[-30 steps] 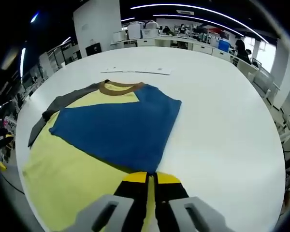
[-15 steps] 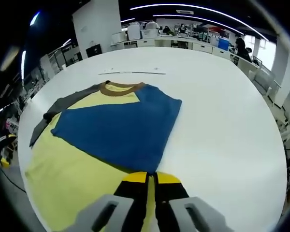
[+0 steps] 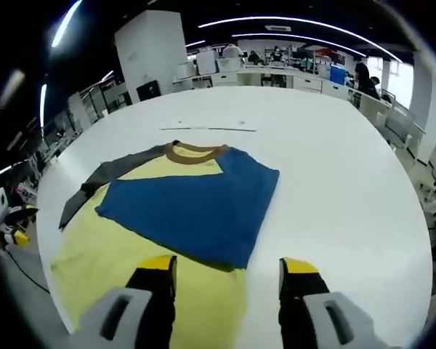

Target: Fold the garment on the visible template until the final outline fits inside the template.

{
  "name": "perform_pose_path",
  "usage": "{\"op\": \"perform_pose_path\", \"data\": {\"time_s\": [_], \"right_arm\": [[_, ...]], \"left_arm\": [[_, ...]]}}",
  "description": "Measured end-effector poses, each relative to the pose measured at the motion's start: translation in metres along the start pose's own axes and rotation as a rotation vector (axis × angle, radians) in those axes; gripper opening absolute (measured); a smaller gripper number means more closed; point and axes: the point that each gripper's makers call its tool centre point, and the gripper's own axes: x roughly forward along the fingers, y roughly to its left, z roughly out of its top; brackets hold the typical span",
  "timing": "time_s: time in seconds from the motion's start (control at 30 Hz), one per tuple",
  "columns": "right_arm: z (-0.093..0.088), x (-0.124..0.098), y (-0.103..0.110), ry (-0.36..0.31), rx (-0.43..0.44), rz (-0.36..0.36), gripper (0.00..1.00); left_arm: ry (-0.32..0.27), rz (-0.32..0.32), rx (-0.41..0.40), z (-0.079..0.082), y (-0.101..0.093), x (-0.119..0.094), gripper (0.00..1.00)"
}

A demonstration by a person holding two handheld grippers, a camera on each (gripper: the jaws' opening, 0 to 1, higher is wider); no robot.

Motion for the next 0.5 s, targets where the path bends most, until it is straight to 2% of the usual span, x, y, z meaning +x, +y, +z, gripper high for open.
{"op": "perform_pose_path", "data": {"time_s": [0.3,0.5], "right_arm": [[0.01,-0.026,0.024,-0.056,-0.032,0.072,0.81],[0.016,-0.043,0.036,-0.092,-0.04,0.098,0.9]], "left_arm": [[-0.014,0.07,-0.044,0.0,0.018,0.009,0.75],[-0.023,0.108,-0.101,0.001,0.028,0.018,0.7]]}}
